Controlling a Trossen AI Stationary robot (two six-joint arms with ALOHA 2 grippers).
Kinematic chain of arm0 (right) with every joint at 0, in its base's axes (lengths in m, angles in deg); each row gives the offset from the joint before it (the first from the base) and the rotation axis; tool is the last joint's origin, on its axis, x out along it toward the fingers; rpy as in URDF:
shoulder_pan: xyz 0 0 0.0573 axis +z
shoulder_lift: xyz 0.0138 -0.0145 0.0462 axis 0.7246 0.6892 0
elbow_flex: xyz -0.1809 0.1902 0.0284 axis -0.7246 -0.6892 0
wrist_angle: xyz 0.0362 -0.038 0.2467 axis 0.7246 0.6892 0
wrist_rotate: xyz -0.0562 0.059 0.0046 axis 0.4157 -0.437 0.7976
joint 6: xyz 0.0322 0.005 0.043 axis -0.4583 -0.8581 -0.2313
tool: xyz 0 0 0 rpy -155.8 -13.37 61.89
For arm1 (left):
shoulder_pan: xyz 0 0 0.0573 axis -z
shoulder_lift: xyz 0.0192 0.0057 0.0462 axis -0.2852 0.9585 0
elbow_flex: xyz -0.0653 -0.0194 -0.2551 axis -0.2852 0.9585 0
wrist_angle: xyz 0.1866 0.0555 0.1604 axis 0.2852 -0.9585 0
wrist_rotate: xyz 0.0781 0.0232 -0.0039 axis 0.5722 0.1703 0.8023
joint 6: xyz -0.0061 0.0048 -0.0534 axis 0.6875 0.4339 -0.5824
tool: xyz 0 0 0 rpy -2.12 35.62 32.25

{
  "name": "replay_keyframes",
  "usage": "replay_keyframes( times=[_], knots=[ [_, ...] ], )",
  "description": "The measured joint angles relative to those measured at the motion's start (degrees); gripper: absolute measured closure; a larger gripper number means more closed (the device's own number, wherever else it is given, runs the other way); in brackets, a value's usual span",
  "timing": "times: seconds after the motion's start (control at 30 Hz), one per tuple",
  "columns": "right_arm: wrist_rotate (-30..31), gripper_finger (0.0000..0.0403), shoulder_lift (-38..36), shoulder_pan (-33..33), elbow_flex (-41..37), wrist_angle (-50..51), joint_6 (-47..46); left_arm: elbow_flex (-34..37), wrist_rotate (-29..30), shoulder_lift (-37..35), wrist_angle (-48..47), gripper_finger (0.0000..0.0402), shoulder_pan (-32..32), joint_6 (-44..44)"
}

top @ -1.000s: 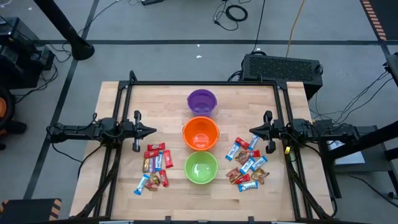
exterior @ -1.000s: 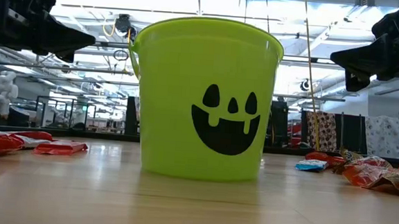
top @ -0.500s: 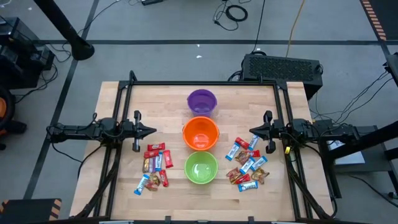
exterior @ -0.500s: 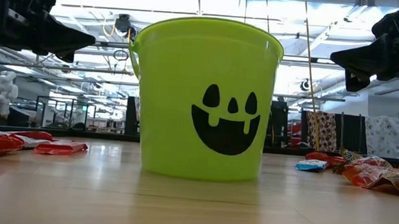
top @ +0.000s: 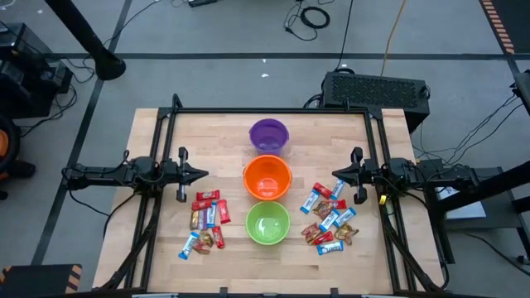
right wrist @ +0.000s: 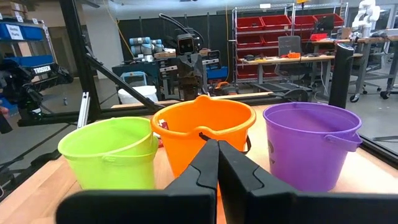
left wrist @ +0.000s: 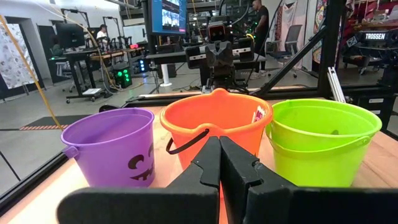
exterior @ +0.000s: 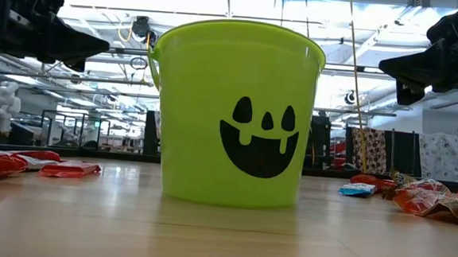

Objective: Sort candy by brand, put in halloween buckets
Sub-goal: Put golden candy into the purple bucket

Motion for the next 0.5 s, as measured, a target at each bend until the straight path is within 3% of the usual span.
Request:
replay_keyframes(
  times=[0.37, 0.5],
  knots=[
    [-0.6, 0.0403, 0.0, 0.0, 0.1, -0.8, -0.5, 0.0, 0.0, 0.0, 0.0, 0.04, 0.0, 0.0],
    [-1.9, 0.0403, 1.8, 0.0, 4.9, -1.8, 1.0, 0.0, 0.0, 0.0, 0.0, 0.04, 0.0, 0.0]
  ],
)
